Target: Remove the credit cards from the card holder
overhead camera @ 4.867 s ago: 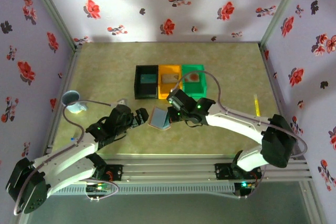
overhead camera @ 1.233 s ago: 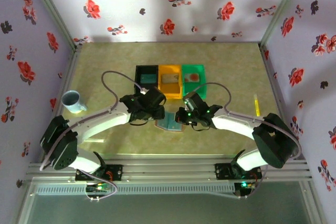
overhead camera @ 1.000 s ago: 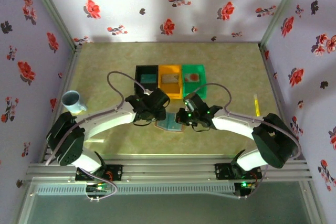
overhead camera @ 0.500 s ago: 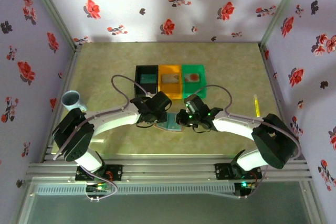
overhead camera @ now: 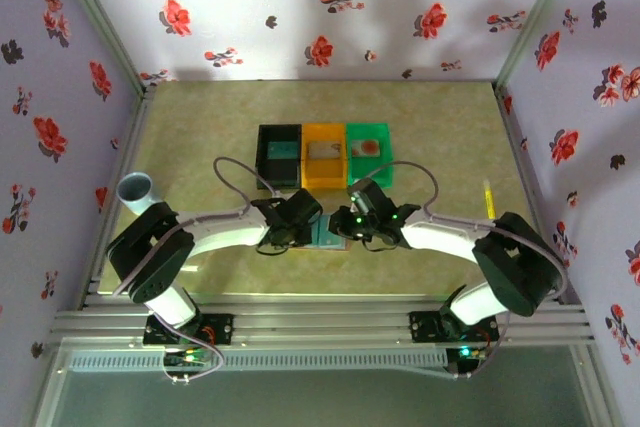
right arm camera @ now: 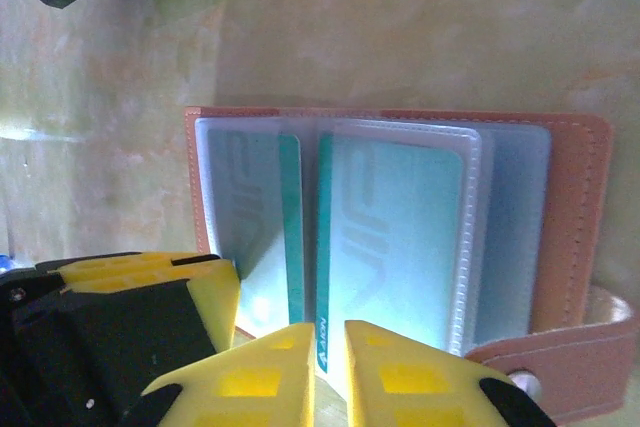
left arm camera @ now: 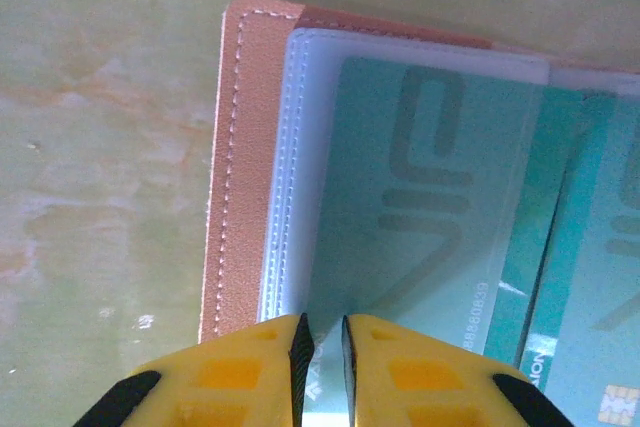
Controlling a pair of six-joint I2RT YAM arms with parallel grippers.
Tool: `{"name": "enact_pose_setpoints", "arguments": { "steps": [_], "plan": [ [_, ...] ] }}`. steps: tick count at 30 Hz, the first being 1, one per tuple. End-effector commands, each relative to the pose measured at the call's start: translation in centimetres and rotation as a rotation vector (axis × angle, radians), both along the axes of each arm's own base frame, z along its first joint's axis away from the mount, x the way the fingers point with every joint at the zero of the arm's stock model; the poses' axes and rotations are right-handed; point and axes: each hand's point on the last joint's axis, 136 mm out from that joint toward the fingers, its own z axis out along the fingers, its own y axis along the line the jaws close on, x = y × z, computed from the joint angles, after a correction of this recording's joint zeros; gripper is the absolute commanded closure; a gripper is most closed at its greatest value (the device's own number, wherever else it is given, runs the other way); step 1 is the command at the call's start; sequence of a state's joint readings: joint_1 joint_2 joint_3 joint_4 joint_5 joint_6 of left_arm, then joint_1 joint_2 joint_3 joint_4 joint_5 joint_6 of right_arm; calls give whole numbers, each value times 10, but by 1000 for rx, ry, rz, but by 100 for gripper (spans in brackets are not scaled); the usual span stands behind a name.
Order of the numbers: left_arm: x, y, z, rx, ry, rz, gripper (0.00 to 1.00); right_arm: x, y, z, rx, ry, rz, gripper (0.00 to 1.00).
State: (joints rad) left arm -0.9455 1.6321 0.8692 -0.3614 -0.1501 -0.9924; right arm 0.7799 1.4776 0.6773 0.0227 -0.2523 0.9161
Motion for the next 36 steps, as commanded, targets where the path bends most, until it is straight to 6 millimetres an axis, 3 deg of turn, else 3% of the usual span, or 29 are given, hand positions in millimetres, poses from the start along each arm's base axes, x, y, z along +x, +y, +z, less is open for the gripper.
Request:
{"name": "enact_pose_setpoints", "arguments": {
  "steps": [1,13,20,36],
  "plan": [
    [-8,6,-13,11,20,17,79,8,19,15,59,-11,5,81],
    [-16,15,-23,-10,26,33,83,16,44,10,98,15,4,78],
    [-21,21,-27,-7,32,37,83,20,42,10,89,-13,-5,74],
    [-23,23,-30,-7,37,38,84,21,29,-12,9,-23,-17,72]
  ]
}}
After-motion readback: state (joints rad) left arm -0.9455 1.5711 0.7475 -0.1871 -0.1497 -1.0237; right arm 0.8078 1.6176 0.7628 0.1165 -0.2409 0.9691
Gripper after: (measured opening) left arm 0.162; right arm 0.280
